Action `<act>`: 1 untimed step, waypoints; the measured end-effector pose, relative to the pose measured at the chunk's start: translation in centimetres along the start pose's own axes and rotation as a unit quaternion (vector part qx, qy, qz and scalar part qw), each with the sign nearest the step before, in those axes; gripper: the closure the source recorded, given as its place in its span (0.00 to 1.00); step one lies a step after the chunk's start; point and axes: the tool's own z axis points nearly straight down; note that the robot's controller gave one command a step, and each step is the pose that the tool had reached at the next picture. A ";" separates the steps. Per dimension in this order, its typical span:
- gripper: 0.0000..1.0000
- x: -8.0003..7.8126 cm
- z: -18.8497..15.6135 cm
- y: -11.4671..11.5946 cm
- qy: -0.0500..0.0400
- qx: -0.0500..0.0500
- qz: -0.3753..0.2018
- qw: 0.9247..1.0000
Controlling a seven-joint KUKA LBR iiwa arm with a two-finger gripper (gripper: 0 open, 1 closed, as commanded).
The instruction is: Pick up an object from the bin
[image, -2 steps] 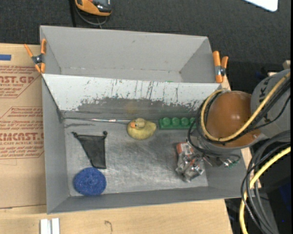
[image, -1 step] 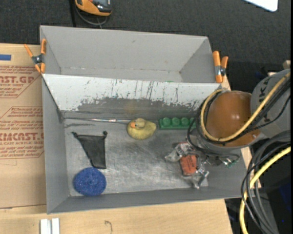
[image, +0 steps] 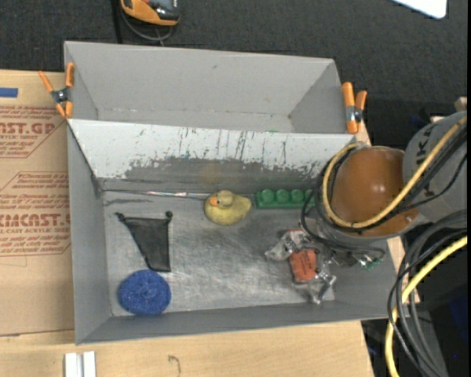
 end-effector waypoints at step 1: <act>0.00 -0.8 -0.8 -5.2 0.004 -0.005 -0.034 0.999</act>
Offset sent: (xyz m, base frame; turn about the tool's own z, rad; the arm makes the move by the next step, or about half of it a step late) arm 0.0713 -0.0694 -0.0017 0.0045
